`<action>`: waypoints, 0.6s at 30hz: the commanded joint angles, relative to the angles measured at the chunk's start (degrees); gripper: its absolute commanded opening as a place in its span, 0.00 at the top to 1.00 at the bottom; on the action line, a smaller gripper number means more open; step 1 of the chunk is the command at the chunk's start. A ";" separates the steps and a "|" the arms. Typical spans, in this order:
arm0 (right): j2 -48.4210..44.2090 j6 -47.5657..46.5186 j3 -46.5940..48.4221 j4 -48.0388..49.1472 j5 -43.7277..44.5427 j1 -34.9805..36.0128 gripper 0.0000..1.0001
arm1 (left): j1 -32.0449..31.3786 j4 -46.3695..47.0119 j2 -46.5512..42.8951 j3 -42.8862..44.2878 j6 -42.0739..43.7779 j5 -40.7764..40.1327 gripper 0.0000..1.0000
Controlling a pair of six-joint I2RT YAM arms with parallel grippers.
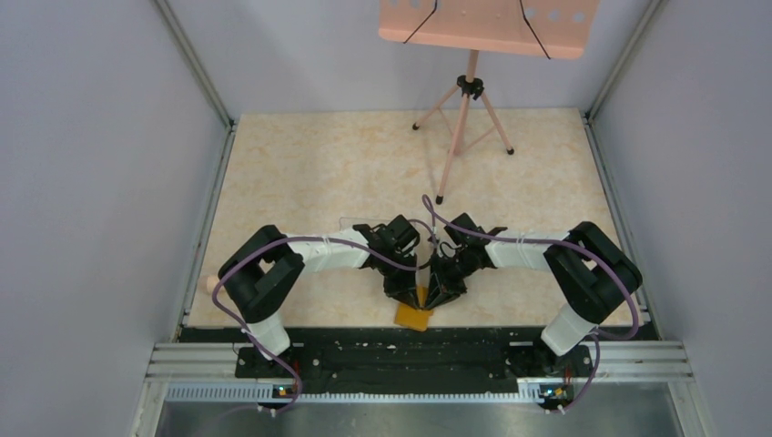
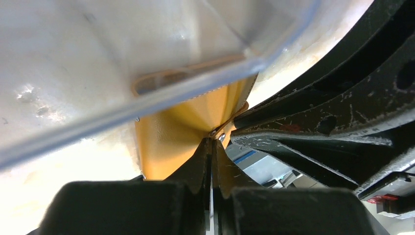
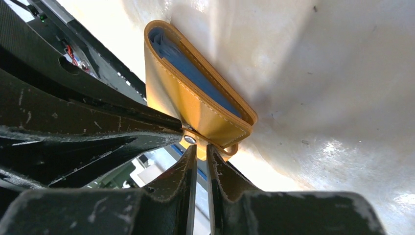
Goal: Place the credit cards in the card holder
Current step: Close the card holder at the center of the board.
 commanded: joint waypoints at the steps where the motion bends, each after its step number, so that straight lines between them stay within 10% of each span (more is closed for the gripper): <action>1: -1.92 -0.38 1.30 1.08 2.18 0.69 0.87 | -0.17 -1.63 -1.22 2.65 1.70 -2.68 1.00; 18: -6.06 -0.32 2.13 1.08 3.99 0.62 0.72 | -0.35 -1.46 -0.51 5.46 3.85 -3.83 1.00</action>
